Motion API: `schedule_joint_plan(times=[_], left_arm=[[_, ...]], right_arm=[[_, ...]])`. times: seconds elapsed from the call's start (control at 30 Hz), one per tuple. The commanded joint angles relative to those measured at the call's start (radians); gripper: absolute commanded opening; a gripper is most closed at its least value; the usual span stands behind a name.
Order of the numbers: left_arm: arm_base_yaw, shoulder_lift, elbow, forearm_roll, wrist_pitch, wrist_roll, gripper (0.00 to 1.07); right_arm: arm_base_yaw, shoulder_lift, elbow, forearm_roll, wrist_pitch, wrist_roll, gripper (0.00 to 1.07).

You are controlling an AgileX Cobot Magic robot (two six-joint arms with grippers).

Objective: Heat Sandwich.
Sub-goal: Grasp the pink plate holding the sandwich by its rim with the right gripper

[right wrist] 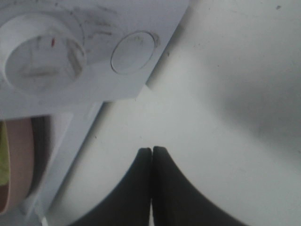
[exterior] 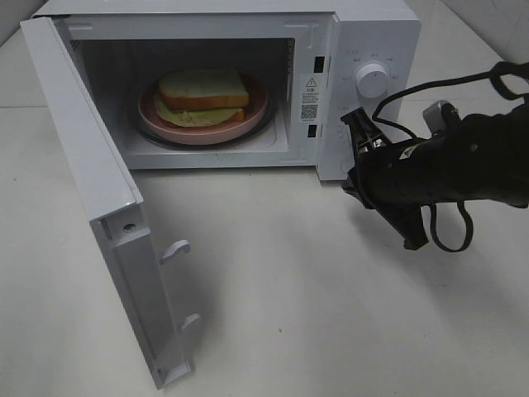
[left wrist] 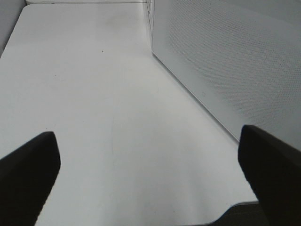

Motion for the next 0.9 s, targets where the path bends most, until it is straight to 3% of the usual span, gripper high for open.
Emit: schedule_joint_plan(times=[0.03, 0.2, 0.6, 0.77, 0.9], left_arm=[[0.005, -0.016, 0.001, -0.007, -0.005, -0.004, 0.98], [0.005, -0.016, 0.001, -0.007, -0.005, -0.004, 0.98], [0.005, -0.016, 0.001, -0.007, -0.005, -0.004, 0.98], [0.005, -0.016, 0.001, -0.007, -0.005, -0.004, 0.98], [0.005, -0.016, 0.001, -0.007, -0.005, -0.004, 0.98]], right_arm=[[-0.003, -0.05, 0.003, -0.017, 0.104, -0.132, 0.04], [-0.003, -0.118, 0.002, -0.113, 0.212, -0.297, 0.05], [-0.003, -0.252, -0.048, -0.37, 0.541, -0.406, 0.09], [-0.003, -0.258, -0.115, -0.417, 0.736, -0.574, 0.1], [-0.003, -0.258, -0.16, -0.413, 0.899, -0.934, 0.1]])
